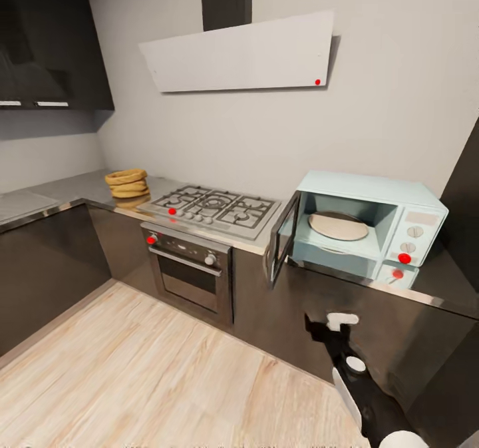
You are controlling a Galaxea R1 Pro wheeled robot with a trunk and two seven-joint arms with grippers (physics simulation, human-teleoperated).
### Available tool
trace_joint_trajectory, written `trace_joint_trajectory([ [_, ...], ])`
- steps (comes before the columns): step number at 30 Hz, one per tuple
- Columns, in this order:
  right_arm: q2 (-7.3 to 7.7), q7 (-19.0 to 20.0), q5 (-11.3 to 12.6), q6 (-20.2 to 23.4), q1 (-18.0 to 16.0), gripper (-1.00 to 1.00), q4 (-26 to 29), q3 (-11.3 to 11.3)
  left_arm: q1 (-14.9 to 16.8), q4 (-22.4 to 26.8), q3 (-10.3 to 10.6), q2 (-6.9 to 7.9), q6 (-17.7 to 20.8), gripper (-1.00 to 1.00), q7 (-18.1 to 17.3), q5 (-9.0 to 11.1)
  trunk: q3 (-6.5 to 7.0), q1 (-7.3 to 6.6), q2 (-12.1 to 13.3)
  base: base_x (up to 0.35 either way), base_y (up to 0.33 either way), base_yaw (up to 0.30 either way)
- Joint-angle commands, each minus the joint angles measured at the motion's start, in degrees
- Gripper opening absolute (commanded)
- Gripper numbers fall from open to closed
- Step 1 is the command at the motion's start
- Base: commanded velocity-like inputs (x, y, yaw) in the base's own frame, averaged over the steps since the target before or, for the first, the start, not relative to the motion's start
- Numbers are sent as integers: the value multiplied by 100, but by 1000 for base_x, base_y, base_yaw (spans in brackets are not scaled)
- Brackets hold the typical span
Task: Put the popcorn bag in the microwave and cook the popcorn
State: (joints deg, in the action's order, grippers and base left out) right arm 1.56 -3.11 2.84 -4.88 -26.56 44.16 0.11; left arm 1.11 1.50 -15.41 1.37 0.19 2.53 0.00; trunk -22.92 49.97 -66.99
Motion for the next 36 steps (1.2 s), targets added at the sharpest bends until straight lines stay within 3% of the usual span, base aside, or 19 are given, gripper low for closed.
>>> trace_joint_trajectory([
  [1, 5, -14, 19, -51, -7, 100, -773, 4, 3, -1, -18, 11, 8, 100, 10, 0, -5, -2, -5, -81, 110, 0],
  [4, 28, -13, 11, -230, -7, 100, -2886, 0, 3, -1, -23, 50, 52, 100, 18, 7, -5, -2, -5, 142, 169, 0],
  [7, 116, -7, -4, -276, -7, 100, -4206, 21, 3, -1, -24, 55, 53, 100, 19, 8, -5, -2, -5, 228, 198, 0],
  [9, 141, -6, -9, -271, 22, 100, -4665, 35, 3, -1, -24, 56, 52, 100, 19, 9, -5, -2, -5, 240, 201, 0],
  [18, 122, 10, -29, -240, 361, 100, -4884, 42, 3, -1, -28, 65, 53, 100, 19, 9, -5, -2, -5, 241, 203, 190],
  [22, -47, 28, -37, -226, 496, 100, -4882, 46, 3, -1, -32, 65, 60, 100, 19, 9, -5, -2, -5, 179, 254, 249],
  [36, -69, 37, -38, -231, 528, 100, -4882, 44, 3, -1, -32, 65, 60, 100, 19, 9, -5, -2, -5, 126, 255, 250],
])
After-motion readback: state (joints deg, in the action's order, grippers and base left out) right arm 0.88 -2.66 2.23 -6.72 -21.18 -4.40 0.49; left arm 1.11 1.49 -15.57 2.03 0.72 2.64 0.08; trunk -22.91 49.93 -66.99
